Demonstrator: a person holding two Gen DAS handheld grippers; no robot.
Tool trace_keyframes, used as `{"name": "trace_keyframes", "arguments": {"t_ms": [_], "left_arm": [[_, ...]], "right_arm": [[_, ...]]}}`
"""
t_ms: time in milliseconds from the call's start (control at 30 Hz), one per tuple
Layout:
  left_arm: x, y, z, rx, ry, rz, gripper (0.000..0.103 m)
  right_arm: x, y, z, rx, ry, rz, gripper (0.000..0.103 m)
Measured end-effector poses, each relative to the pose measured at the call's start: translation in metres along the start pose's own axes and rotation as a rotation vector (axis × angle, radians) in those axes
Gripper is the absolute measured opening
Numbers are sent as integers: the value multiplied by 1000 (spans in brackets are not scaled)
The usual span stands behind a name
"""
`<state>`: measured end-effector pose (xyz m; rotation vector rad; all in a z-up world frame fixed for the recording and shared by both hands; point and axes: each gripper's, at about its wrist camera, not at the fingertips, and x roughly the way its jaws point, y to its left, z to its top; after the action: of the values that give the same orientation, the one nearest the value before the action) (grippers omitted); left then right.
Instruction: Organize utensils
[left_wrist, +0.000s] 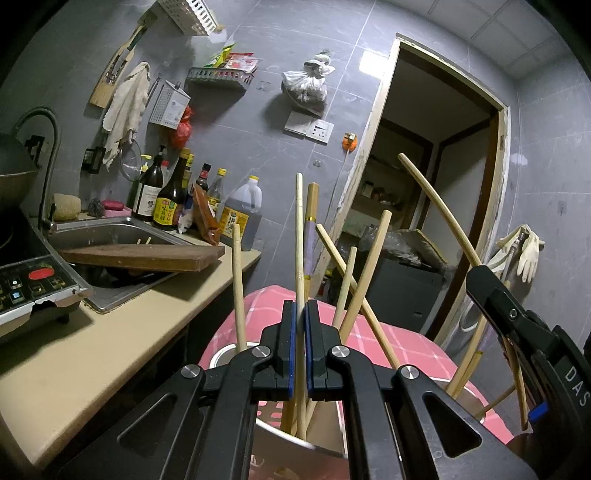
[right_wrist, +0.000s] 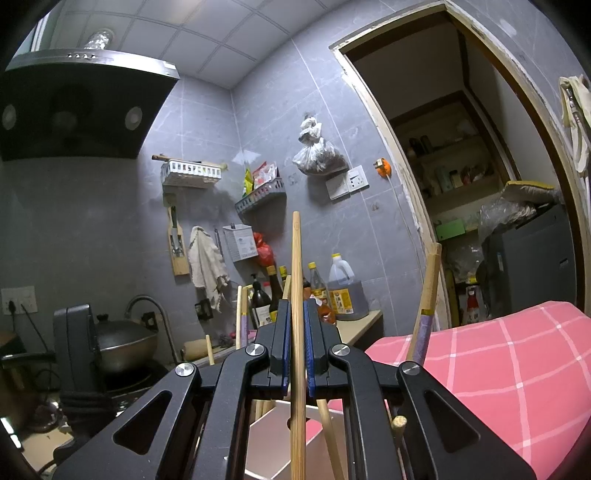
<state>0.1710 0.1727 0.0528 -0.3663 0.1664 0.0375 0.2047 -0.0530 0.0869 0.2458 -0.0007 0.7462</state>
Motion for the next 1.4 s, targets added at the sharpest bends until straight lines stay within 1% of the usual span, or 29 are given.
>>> {"name": "trace_keyframes", "arguments": {"t_ms": [433,533,600,700,967,1033,1167,1267,1400], "left_arm": [[1,-2,0,-4,1,-10,5],[1,-3,2,-10,1,-22,10],[-1,-4,2,-14,0,-22,17],[-8,-4,5,-17,-12,-23,22],[-33,-4,8,-21,-49,-7,32],[-34,-3,8,-21,-50,-8,33],[-36,-3,8,-23,-44,-7,33],[-37,-4,8,-18,-41,-9,33],[-38,-8,5,-2,-39,-4,33]], "right_arm": [[2,0,1,6,3,-4,5],[3,-1,1,6,3,-5,5],[4,-1,0,6,2,-6,5],[4,-1,0,9,0,-6,5],[-11,-1,5,10,-30,-9,5],[-15,-1,6,12,-32,-12,5],[-29,-2,10,22,-3,-7,5],[-51,-4,12,14,29,-28,5],[-75,-8,10,-9,82,-82,5]]}}
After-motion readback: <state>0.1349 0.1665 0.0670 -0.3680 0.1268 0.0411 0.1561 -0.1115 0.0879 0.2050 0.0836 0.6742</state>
